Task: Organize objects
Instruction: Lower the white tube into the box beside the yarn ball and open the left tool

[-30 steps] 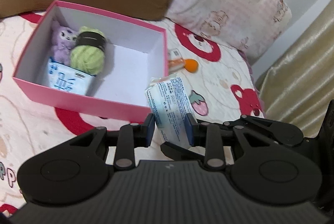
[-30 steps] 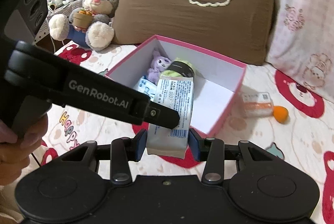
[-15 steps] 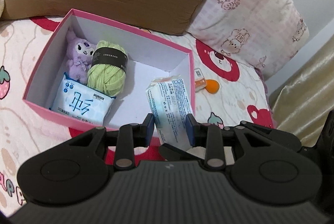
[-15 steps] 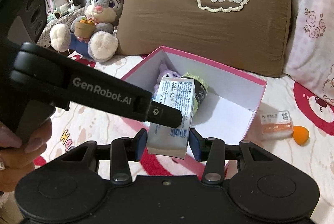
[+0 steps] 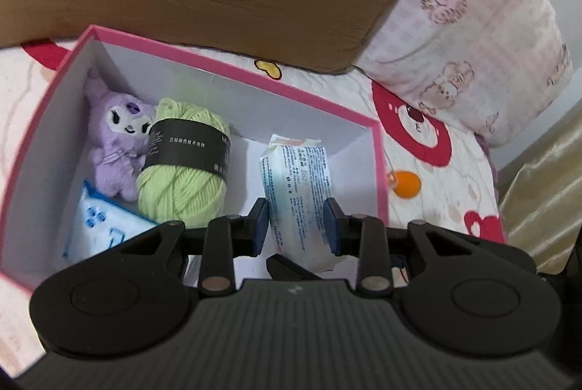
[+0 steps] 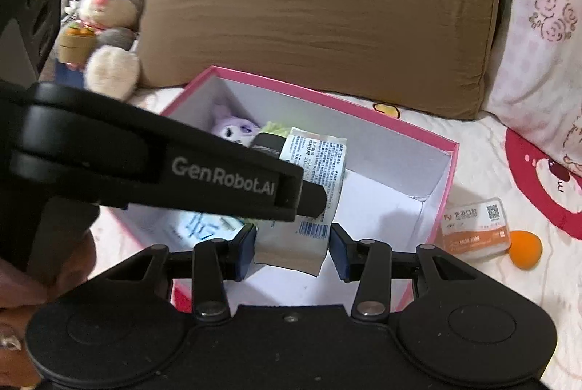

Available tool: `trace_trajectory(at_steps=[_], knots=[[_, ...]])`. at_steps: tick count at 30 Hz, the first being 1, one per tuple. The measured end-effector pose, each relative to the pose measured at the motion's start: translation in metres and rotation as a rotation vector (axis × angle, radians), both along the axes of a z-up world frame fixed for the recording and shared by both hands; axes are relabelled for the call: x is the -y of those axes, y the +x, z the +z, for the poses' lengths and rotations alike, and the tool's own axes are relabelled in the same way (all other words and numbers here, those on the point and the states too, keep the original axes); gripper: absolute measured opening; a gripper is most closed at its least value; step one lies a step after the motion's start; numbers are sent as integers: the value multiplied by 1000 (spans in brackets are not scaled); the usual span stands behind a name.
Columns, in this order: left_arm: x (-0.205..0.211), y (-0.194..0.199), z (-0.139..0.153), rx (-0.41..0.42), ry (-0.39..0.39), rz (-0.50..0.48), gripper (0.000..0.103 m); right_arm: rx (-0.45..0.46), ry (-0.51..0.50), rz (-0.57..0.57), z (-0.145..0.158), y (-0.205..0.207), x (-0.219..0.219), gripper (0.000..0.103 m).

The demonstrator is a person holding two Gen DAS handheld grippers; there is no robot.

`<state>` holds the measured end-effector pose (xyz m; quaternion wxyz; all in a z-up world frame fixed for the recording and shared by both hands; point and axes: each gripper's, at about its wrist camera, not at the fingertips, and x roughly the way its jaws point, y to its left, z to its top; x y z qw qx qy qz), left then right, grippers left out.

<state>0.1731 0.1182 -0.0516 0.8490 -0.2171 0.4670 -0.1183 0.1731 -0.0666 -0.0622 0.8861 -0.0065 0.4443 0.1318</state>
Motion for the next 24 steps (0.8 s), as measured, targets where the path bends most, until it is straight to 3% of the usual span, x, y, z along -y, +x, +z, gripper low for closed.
trace_trajectory(at_steps=[7,24], knots=[[-9,36,-35,-58,-21,-15,30,-113,17,3,-26,40,0,53],[6,70,-54,-83,69,-35,28,-145,-29,18,-56,70,2,54]])
